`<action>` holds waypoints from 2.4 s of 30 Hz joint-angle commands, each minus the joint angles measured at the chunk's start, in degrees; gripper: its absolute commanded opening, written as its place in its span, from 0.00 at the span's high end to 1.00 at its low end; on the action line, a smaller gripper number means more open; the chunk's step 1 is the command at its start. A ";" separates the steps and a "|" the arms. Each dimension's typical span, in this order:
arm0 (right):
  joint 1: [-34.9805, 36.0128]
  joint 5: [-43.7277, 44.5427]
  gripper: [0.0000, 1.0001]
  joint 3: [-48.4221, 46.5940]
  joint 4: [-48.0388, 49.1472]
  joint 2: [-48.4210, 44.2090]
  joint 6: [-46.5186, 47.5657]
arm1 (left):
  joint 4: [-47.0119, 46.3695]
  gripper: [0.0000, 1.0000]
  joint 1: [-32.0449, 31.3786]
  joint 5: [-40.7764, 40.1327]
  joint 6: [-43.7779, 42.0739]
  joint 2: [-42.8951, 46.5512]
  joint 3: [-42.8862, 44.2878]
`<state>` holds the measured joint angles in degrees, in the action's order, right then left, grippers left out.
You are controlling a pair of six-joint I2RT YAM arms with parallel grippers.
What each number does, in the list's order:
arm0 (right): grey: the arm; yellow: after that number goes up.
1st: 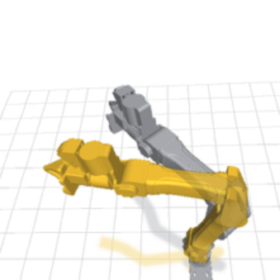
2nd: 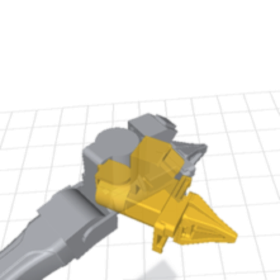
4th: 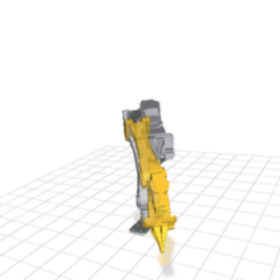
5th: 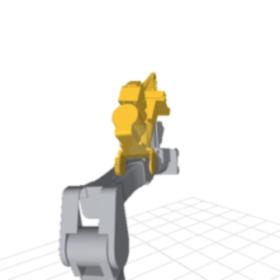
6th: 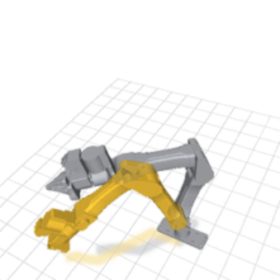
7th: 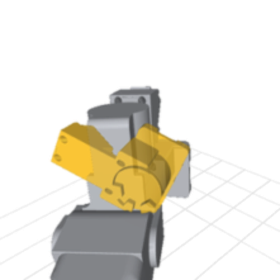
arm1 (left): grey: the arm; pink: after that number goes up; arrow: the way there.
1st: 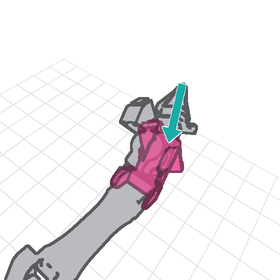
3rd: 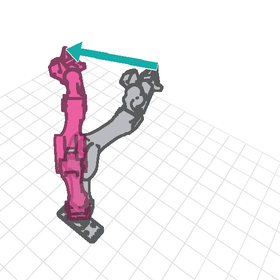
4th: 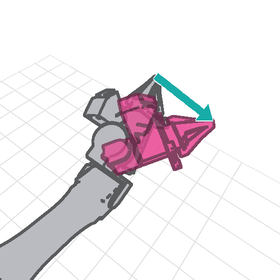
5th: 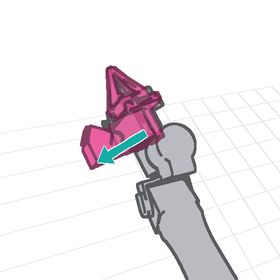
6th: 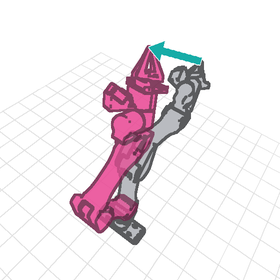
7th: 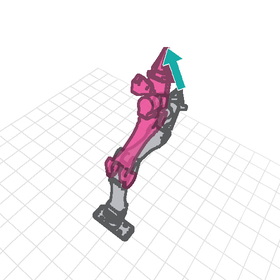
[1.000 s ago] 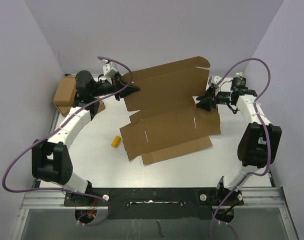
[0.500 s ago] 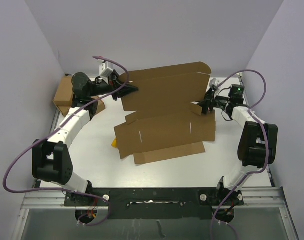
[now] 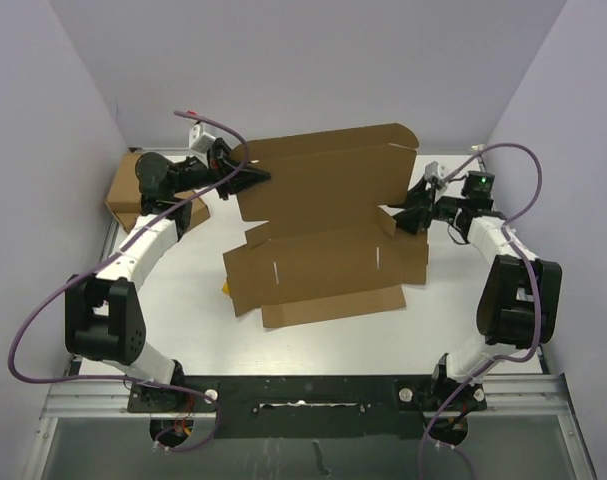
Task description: Fold the paper box
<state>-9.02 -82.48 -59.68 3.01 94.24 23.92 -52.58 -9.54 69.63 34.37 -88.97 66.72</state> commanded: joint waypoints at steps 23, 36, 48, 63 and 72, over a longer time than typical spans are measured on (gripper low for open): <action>7.72 2.77 0.59 -3.20 -4.77 0.64 6.15 | -17.55 1.00 0.31 1.21 10.81 -5.16 0.61; 7.46 5.66 0.50 2.40 7.88 0.46 -1.25 | -16.33 1.00 0.18 2.09 9.08 -3.84 -1.76; 5.11 5.93 0.43 3.29 4.99 -1.31 1.12 | -15.42 1.00 0.23 2.09 7.07 -2.83 -3.15; 0.36 8.24 0.35 -8.20 -29.93 -3.70 23.38 | -11.89 1.00 0.31 2.10 3.07 -1.93 -3.77; -1.71 7.39 0.25 -12.85 -35.88 -5.32 20.65 | -11.12 1.00 0.17 2.09 2.43 -1.82 -3.88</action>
<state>-10.20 -74.11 -69.19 -30.20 92.27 46.44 -62.65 -9.04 71.46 37.95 -93.45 62.39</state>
